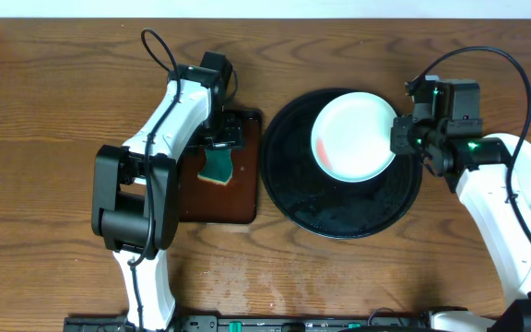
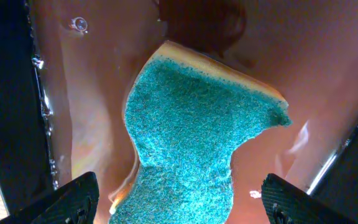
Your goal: Clean dirty plates on tray and stack at the side
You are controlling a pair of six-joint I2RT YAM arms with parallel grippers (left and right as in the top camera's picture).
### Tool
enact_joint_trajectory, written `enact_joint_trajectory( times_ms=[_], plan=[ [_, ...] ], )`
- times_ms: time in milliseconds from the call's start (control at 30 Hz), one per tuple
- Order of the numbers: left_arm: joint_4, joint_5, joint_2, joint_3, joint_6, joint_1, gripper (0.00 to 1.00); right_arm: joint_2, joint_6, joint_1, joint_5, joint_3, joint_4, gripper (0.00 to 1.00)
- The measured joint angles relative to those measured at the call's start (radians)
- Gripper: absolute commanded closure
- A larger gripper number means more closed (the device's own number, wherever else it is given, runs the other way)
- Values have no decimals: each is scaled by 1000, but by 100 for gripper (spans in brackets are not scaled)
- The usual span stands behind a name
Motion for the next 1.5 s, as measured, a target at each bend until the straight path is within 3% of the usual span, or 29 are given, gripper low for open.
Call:
enact_joint_trajectory(
  times_ms=[467, 700, 867, 1200, 1400, 1500],
  plan=[
    [45, 1, 0, 6, 0, 1, 15, -4, 3, 34, 11, 3, -23, 99],
    [33, 1, -5, 111, 0, 2, 15, -4, 5, 58, 5, 44, -23, 99],
    [27, -8, -100, 200, 16, 5, 15, -4, 21, 118, -1, 74, 2, 99],
    [14, -341, -410, 244, 34, 71, 15, -4, 75, 305, -9, 76, 122, 99],
    [11, -404, -458, 245, 34, 74, 15, -4, 89, 416, 5, 82, 177, 99],
    [11, -407, -457, 245, 34, 74, 15, -4, 97, 442, 48, 82, 155, 81]
  ],
)
